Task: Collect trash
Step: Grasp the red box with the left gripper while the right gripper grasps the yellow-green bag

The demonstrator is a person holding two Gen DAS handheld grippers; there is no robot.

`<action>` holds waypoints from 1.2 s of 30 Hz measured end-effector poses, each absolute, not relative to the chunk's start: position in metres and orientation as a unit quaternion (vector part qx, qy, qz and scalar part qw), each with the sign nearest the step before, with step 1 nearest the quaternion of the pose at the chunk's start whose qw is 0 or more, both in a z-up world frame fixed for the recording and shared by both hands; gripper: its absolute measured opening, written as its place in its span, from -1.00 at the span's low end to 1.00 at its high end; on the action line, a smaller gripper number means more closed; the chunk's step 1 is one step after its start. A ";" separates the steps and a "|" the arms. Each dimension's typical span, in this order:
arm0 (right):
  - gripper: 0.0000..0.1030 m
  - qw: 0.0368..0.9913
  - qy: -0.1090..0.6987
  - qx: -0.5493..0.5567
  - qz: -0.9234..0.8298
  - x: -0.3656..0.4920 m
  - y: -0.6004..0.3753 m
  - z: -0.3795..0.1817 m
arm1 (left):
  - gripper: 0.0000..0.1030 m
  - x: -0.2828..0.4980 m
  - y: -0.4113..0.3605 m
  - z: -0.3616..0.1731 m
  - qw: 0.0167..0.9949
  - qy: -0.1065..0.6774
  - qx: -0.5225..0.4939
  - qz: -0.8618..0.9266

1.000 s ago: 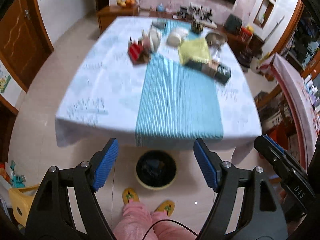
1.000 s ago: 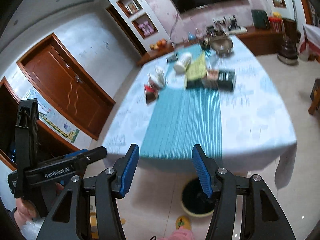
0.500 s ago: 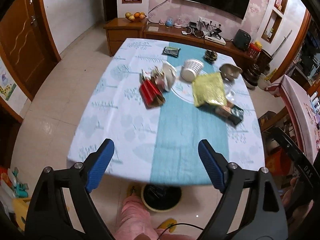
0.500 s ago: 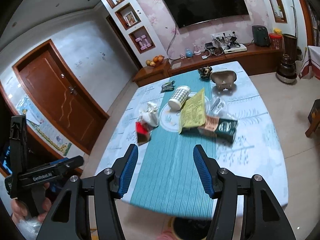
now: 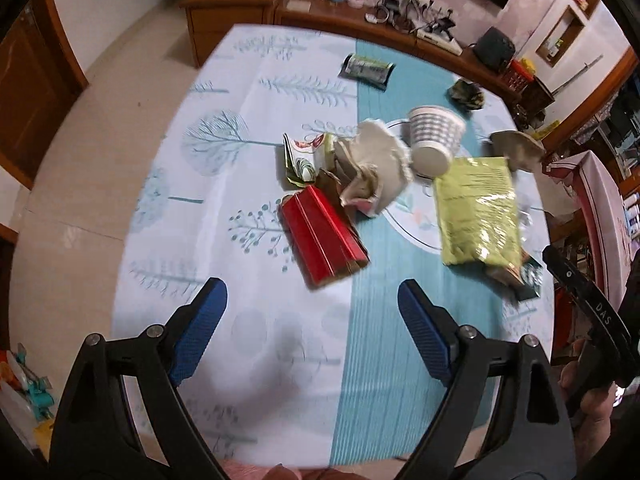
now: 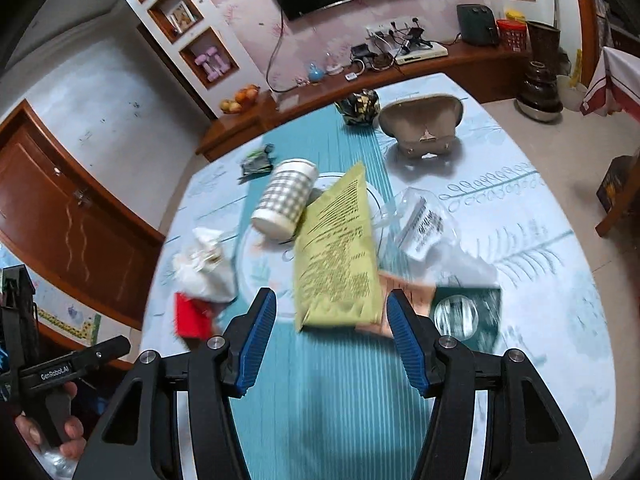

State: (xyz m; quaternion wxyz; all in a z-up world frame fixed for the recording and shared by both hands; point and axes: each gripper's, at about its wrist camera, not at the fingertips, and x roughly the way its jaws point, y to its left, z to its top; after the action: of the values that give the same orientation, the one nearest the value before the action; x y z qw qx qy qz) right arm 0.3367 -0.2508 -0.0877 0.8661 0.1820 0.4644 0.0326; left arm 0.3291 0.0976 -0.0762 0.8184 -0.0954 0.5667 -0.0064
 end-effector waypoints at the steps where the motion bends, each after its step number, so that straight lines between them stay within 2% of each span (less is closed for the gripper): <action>1: 0.14 0.864 0.469 0.179 0.032 0.346 -0.250 -0.094 | 0.66 0.340 0.099 -0.087 0.814 0.572 -0.097 -0.005; 8: 0.12 0.855 0.490 0.165 0.042 0.383 -0.241 -0.128 | 0.66 0.382 0.101 -0.141 0.789 0.601 -0.128 -0.009; 15: 0.02 0.846 0.500 0.170 0.068 0.394 -0.228 -0.142 | 0.66 0.398 0.095 -0.156 0.783 0.606 -0.140 -0.016; 30: 0.01 0.826 0.523 0.198 0.065 0.411 -0.203 -0.176 | 0.65 0.404 0.073 -0.183 0.770 0.625 -0.127 0.026; 36: 0.01 0.822 0.533 0.190 0.067 0.419 -0.195 -0.179 | 0.23 0.406 0.073 -0.187 0.771 0.623 -0.119 0.043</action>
State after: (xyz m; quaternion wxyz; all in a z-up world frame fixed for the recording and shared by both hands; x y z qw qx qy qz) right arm 0.4190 -0.1955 -0.1790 0.8219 0.1900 0.5329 0.0667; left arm 0.4063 0.0732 -0.1871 0.7715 -0.1195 0.6235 0.0429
